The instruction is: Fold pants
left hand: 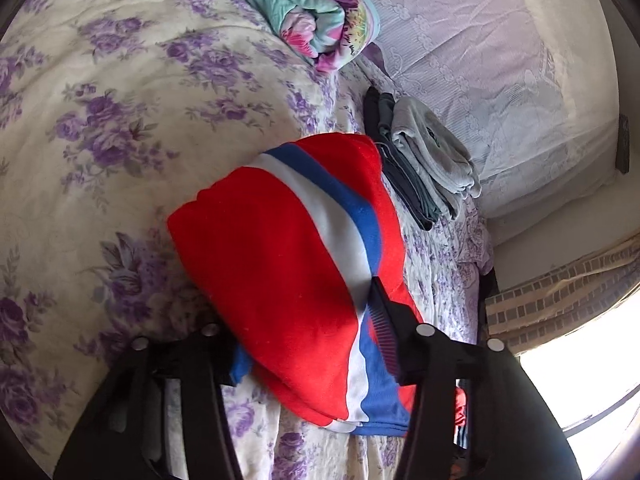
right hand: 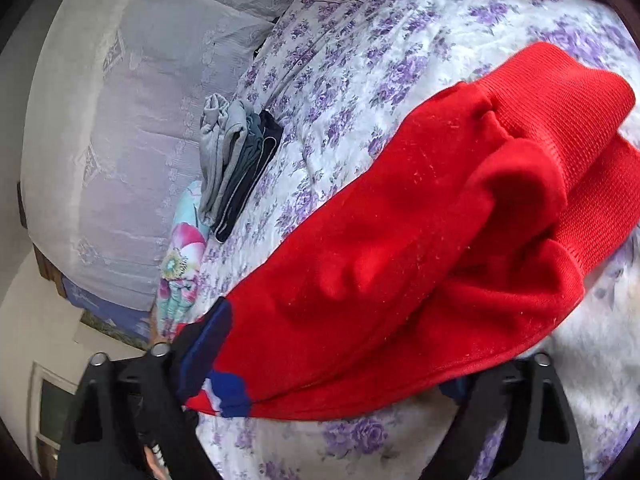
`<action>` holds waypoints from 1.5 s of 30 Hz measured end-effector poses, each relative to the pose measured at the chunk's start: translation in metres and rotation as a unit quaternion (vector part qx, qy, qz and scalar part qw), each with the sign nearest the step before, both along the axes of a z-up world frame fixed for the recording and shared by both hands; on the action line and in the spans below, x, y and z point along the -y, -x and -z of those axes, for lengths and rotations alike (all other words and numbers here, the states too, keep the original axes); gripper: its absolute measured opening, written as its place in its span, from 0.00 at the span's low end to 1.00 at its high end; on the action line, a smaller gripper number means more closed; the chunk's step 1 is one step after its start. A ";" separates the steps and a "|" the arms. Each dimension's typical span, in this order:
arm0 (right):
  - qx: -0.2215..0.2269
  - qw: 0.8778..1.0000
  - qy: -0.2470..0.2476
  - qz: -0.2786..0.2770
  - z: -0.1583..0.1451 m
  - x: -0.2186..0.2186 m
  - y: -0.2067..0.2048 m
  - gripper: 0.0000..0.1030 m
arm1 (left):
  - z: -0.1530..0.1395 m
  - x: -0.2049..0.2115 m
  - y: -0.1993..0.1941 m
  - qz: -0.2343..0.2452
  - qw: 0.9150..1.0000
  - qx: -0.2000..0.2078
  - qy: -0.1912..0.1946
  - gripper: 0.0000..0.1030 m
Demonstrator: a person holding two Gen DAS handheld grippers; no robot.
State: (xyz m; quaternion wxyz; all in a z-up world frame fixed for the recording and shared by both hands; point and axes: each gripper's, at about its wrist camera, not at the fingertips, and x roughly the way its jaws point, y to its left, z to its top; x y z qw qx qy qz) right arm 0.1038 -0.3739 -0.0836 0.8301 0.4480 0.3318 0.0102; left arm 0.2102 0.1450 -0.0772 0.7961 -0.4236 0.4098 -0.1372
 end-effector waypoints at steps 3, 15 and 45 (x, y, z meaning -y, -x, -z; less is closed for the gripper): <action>-0.019 1.000 0.000 0.007 0.017 0.011 -0.005 0.15 | 0.001 -0.001 0.001 0.005 1.000 0.005 -0.002 0.37; 0.090 0.993 0.075 0.009 -0.077 0.077 0.009 0.05 | 0.005 0.026 0.043 0.045 0.998 0.037 0.020 0.47; 0.031 0.988 0.129 0.077 -0.008 0.126 0.048 0.09 | -0.017 0.119 -0.006 0.063 0.997 0.020 -0.036 0.07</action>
